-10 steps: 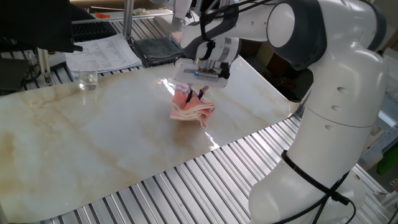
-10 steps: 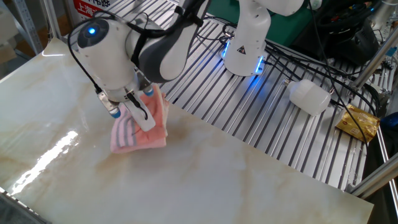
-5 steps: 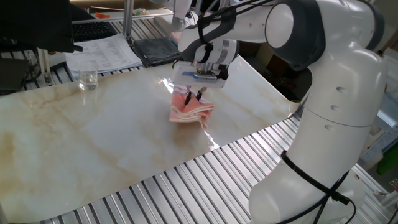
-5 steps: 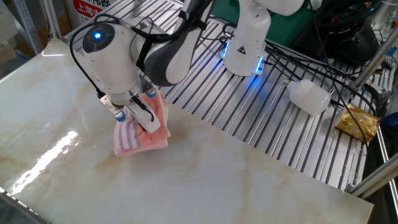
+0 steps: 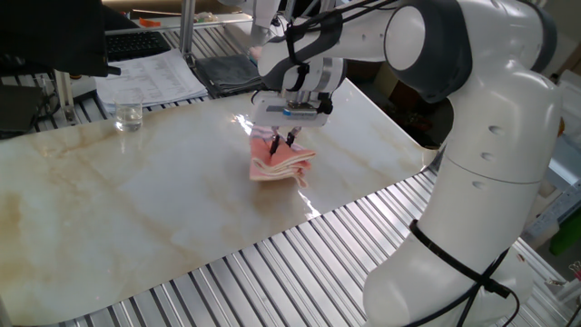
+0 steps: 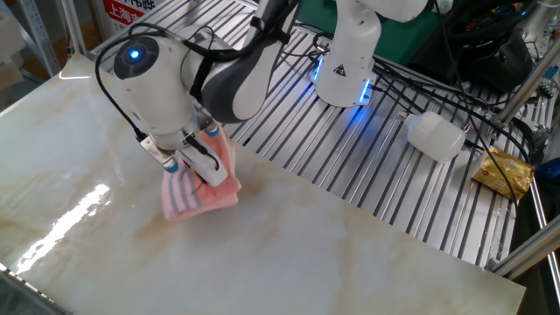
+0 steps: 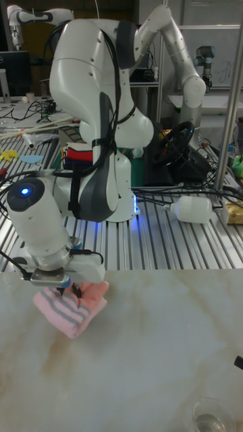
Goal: Clean the tabletop with a sponge
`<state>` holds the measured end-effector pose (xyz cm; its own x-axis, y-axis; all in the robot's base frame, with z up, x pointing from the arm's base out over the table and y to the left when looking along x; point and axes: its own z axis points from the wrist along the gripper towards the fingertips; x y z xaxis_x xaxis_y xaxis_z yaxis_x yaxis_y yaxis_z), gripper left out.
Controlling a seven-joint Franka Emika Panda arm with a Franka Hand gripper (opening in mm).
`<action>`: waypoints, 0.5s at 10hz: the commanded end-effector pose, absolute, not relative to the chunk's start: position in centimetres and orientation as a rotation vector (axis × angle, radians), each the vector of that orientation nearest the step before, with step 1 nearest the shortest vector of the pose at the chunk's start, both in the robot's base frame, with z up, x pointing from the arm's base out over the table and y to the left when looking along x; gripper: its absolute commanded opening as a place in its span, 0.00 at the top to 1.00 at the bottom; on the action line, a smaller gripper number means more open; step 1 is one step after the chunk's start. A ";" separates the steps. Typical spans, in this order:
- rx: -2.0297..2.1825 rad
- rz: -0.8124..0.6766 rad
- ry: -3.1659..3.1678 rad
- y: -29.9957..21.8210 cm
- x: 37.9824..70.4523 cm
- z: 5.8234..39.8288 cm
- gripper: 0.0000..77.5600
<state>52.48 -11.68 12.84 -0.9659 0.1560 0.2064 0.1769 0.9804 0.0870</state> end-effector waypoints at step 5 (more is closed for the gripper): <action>-0.177 -0.053 -2.983 0.2 52.5 13.5 0.98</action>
